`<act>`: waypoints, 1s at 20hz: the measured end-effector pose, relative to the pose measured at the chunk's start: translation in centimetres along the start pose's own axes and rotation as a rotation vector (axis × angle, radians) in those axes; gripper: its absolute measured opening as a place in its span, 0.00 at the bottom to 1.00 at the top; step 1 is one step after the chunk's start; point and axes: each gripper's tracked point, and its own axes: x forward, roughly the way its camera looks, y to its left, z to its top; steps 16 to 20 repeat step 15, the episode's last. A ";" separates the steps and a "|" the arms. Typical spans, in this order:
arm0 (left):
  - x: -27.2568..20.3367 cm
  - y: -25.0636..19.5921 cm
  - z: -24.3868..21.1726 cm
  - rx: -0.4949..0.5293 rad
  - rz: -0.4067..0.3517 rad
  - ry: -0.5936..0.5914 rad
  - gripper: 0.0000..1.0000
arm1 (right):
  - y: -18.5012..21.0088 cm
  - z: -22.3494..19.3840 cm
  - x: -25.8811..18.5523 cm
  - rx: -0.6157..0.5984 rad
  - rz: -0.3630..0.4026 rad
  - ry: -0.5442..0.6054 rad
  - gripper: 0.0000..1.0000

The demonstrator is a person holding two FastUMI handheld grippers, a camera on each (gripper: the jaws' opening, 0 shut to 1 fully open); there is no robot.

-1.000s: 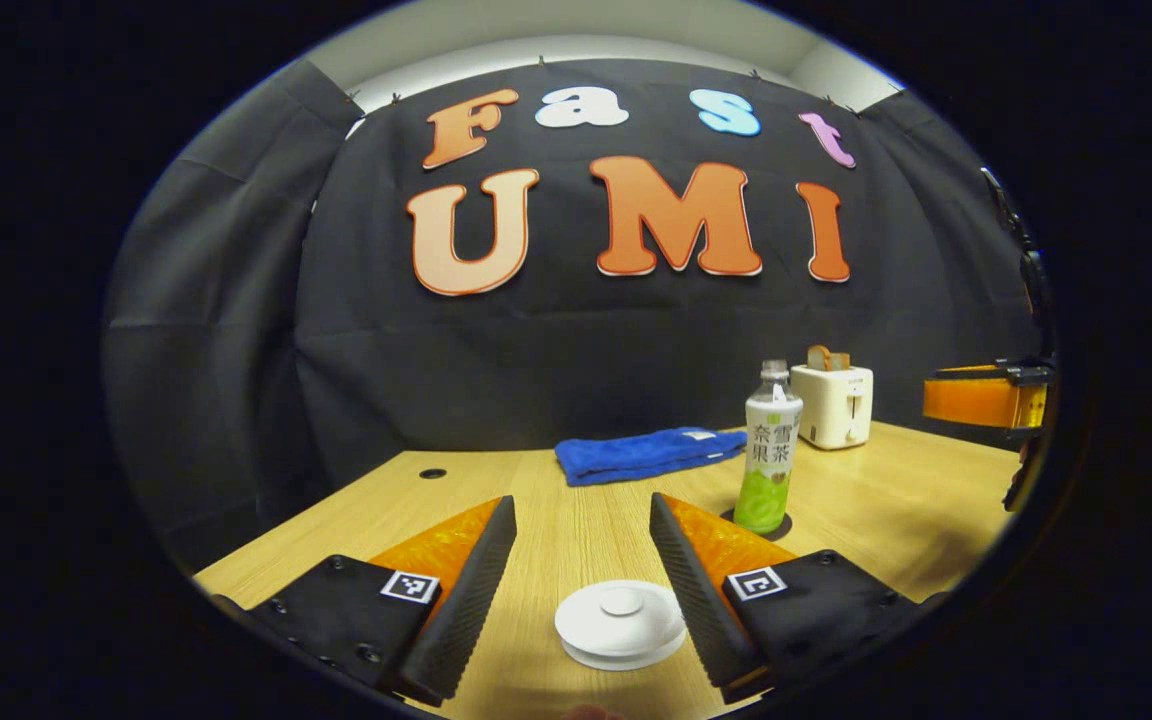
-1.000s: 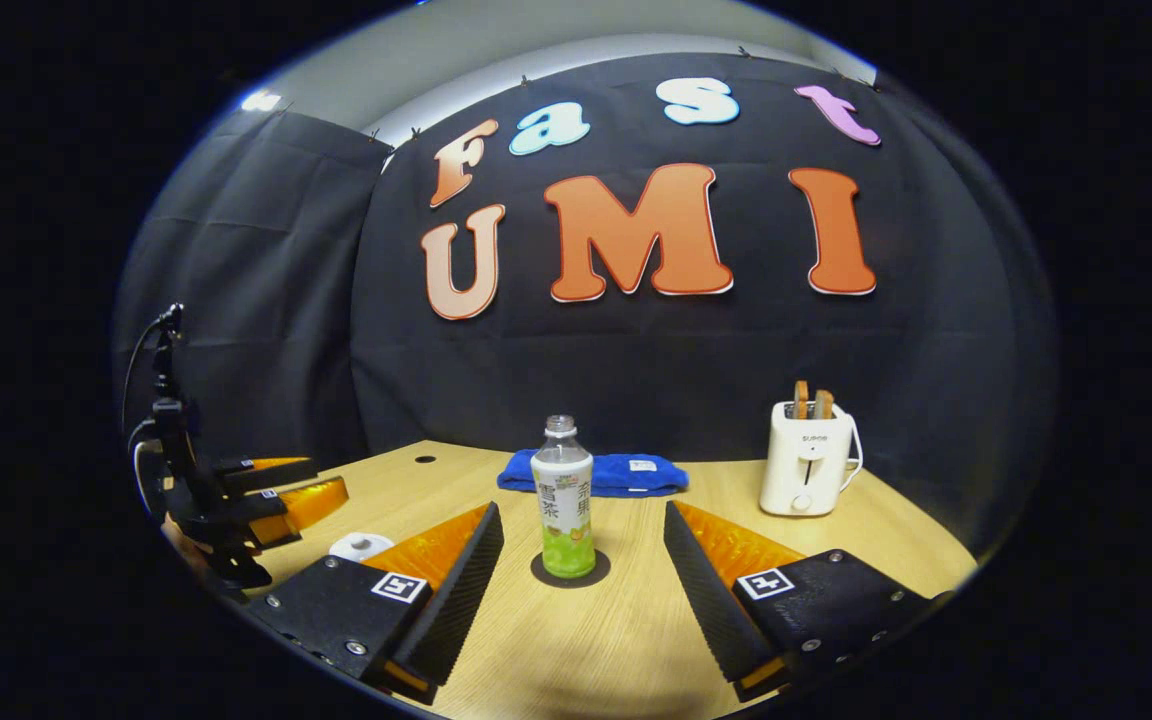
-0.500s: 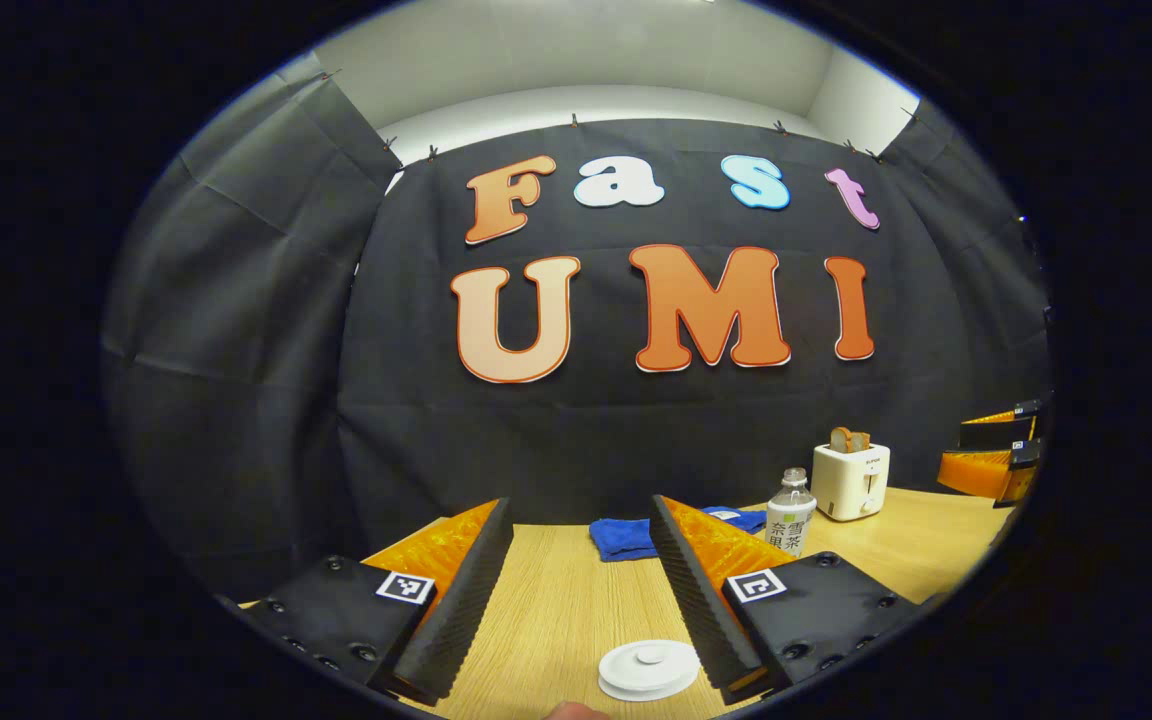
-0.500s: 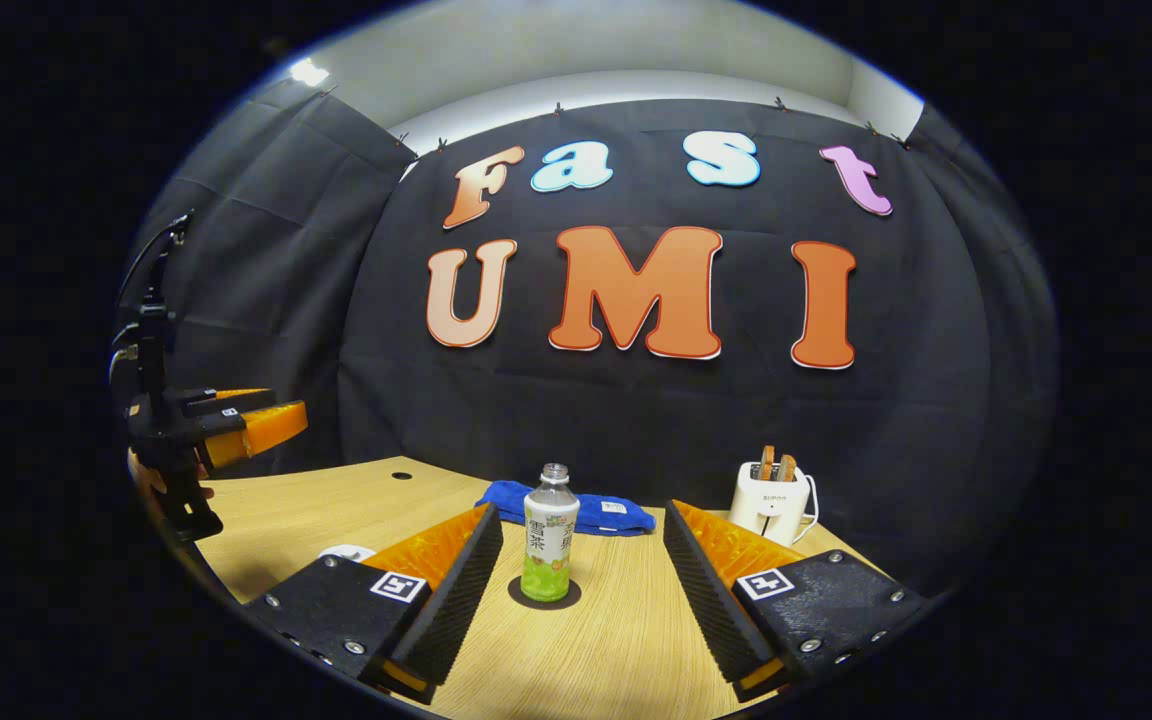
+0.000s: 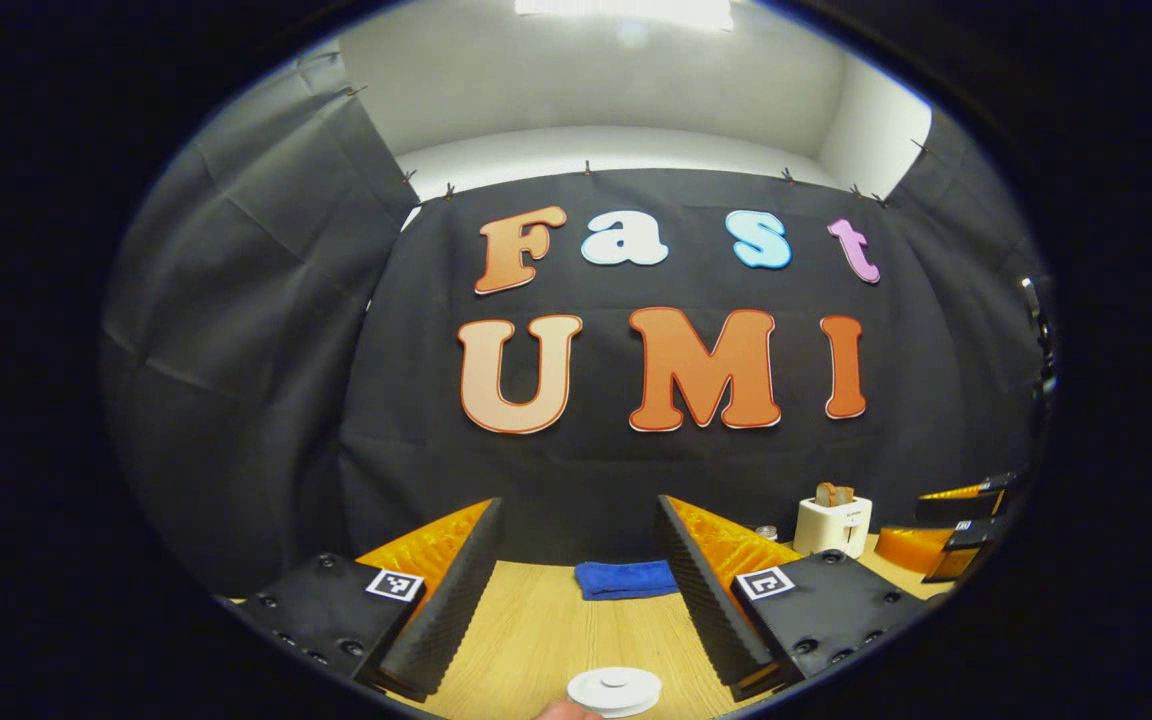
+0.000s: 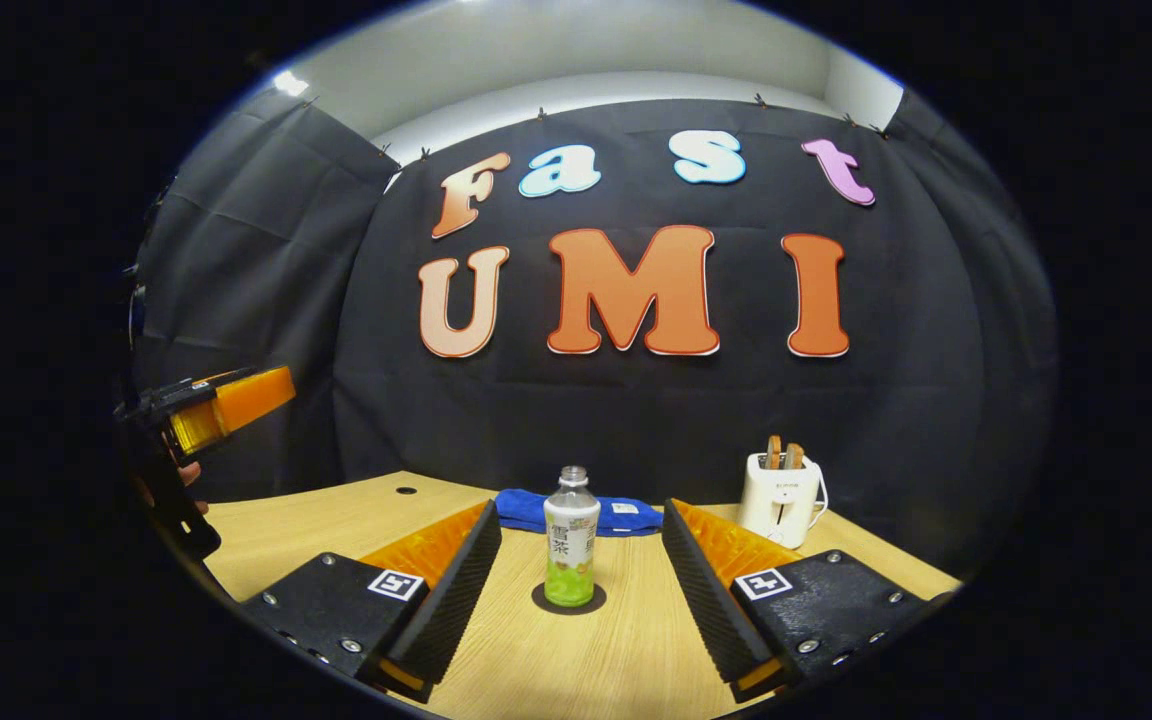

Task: Open the teacup lid with one hand, grasp the water bottle and pour water into the teacup with the other hand; after pouring, place the water bottle on the coaster and then close the teacup lid.

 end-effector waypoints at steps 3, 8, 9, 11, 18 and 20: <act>-0.3 -0.3 -1.5 -0.009 -0.012 0.042 0.98 | -0.8 0.0 0.1 -0.040 -0.025 -0.007 0.98; -0.4 -0.2 -2.2 0.010 -0.011 0.067 0.98 | -0.3 0.4 0.4 -0.040 -0.005 -0.030 0.98; -0.3 0.1 -2.1 0.018 -0.002 0.066 0.98 | -0.4 0.4 0.4 -0.038 -0.005 -0.029 0.98; -0.1 1.0 -2.1 0.025 0.034 0.069 0.98 | -0.5 0.4 0.4 -0.040 -0.008 -0.029 0.98; 0.0 1.8 -2.2 0.045 0.063 0.079 0.96 | -1.7 0.5 0.4 -0.047 -0.038 -0.026 0.98; 0.0 1.8 -2.2 0.045 0.063 0.079 0.96 | -1.7 0.5 0.4 -0.047 -0.038 -0.026 0.98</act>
